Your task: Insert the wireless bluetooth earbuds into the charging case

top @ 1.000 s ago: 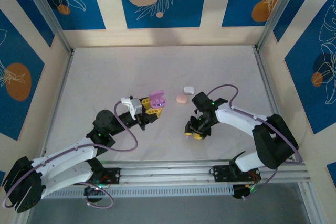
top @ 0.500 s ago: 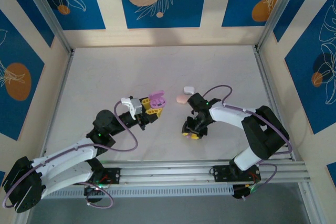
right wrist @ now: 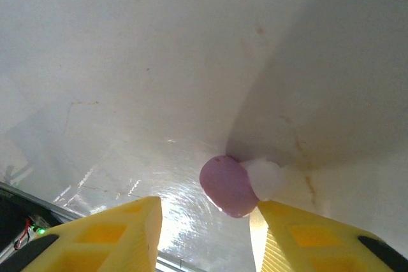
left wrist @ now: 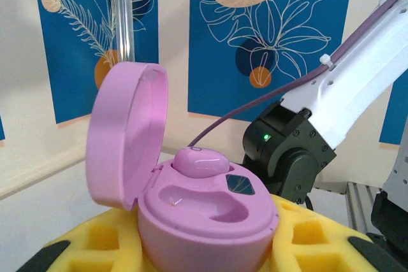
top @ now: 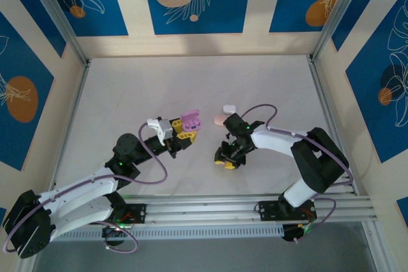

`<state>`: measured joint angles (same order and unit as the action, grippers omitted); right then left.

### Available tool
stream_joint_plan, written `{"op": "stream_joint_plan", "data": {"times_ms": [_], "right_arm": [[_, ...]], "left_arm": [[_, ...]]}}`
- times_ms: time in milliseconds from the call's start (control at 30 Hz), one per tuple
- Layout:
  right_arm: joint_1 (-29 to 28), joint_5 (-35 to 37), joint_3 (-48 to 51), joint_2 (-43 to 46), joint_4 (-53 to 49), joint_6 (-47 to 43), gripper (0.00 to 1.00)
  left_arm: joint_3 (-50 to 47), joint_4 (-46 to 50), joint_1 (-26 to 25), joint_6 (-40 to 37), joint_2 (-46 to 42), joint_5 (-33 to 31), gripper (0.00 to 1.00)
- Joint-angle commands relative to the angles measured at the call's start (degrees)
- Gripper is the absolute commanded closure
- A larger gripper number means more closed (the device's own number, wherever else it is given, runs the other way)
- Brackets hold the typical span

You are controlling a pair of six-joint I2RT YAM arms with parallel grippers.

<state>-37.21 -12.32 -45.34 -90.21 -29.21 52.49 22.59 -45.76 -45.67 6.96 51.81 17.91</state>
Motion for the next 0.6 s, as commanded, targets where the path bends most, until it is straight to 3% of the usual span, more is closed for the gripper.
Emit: {"op": "stream_joint_plan", "data": {"times_ms": [0, 333, 567], "right_arm": [[-1.47, -2.43, -2.06, -1.36, 0.36, 1.19, 0.58], [-1.17, 5.86, -7.27, 2.88, -8.61, -9.06, 0.58], [-1.44, 12.69, -14.60, -4.99, -13.51, -20.23, 0.60]], "left_arm": [[-0.18, -0.92, -0.57, -0.16, -1.10, -0.16, 0.73], [-0.09, -0.47, -0.64, -0.33, -1.52, -0.34, 0.73], [0.09, -0.49, -0.57, 0.33, -1.92, -0.53, 0.74]]}}
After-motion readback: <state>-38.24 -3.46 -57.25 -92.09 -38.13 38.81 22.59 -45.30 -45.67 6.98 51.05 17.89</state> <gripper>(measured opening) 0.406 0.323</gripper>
